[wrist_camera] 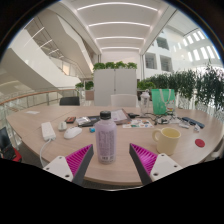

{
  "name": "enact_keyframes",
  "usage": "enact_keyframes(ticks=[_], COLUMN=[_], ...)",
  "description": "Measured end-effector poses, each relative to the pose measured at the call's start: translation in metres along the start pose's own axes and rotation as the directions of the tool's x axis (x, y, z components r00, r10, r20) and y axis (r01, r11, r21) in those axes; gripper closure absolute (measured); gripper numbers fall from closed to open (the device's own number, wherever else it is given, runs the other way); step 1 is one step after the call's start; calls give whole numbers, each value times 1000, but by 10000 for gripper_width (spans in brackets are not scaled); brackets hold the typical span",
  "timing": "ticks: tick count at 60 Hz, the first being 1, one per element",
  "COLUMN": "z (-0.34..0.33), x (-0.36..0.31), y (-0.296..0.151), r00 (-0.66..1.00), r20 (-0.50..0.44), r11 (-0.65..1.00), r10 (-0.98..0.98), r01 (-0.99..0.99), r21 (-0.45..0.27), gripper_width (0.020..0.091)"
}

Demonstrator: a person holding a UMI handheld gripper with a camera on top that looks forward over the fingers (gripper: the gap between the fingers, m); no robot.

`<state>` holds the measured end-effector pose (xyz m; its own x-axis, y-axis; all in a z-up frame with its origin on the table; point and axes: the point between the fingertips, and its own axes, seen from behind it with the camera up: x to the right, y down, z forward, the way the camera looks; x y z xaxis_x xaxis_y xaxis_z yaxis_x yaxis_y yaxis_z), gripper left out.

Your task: Pour water

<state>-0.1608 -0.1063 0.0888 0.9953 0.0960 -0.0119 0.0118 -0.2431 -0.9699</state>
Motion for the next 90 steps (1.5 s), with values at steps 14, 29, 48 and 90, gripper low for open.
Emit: enact_keyframes(ticks=[14,29,48,90], z=[105,115,112,112], x=[-24,-16,-37,149], y=[-25,-23,-56,-95], r00=[1000,999,932,-689], r20=[7,-42,149,114], r11=[996,989,944,-634], r10=[6,29,330,716], r01=[-6,-23,-331,-710], r21=[87,144,-17,-307], gripper_width=[344,604,723,728])
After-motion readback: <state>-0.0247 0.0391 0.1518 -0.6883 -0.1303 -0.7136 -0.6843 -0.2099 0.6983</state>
